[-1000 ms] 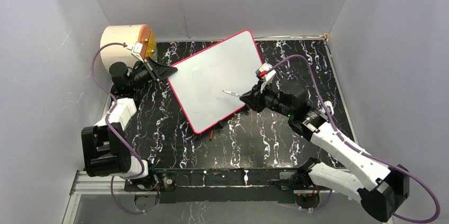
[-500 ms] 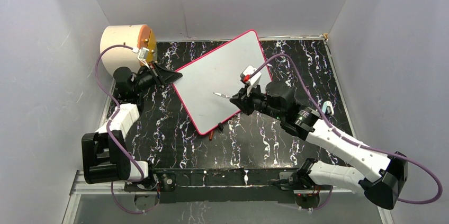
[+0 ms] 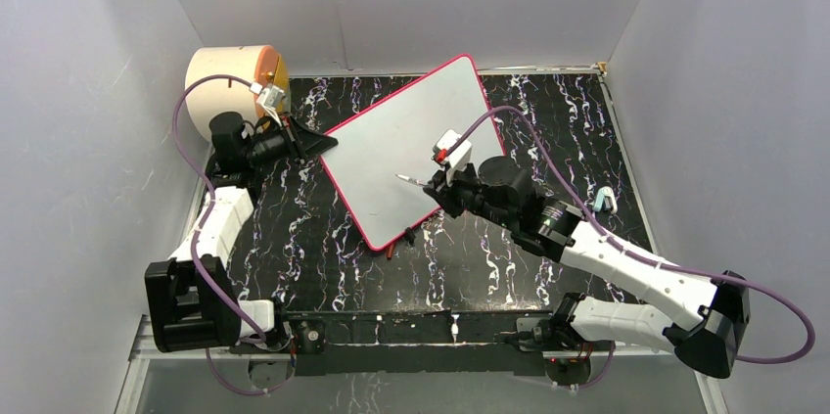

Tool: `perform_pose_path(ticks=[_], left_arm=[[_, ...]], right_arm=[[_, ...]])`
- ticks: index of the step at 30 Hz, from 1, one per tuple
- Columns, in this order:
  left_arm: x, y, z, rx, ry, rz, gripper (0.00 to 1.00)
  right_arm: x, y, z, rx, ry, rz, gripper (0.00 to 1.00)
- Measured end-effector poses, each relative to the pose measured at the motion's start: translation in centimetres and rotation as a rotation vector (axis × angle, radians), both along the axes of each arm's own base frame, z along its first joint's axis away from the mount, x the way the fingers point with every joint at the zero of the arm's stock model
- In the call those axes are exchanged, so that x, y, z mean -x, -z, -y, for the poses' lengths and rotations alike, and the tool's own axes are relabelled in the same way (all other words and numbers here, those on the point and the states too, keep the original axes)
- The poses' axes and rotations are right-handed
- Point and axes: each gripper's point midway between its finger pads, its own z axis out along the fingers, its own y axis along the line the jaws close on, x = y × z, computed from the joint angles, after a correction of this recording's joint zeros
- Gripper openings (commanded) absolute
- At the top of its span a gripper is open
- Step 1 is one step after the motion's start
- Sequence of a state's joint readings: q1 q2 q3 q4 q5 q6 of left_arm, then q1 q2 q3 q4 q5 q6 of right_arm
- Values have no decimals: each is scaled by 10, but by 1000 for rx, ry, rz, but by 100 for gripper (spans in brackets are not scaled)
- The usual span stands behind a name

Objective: Write a sentence on the whiteboard
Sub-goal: Adjust the whiteboard at the center of the board.

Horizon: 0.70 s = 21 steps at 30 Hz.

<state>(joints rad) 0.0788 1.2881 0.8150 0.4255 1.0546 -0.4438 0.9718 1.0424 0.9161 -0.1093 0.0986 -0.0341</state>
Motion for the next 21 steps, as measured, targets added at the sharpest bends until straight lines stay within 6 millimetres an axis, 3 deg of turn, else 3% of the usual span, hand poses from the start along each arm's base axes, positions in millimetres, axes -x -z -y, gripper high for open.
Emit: perform_pose_path(ticks=[6, 12, 16, 21], left_arm=[[6, 6, -1, -48, -12, 1, 31], [4, 15, -4, -65, -45, -45, 46], [-7, -2, -5, -57, -56, -40, 54], [-23, -29, -6, -51, -64, -18, 52]], right_arm=[[7, -3, -9, 6, -11, 10, 0], [9, -2, -17, 27, -16, 21, 0], [8, -1, -17, 40, -11, 33, 0], [6, -1, -15, 50, 6, 45, 0]])
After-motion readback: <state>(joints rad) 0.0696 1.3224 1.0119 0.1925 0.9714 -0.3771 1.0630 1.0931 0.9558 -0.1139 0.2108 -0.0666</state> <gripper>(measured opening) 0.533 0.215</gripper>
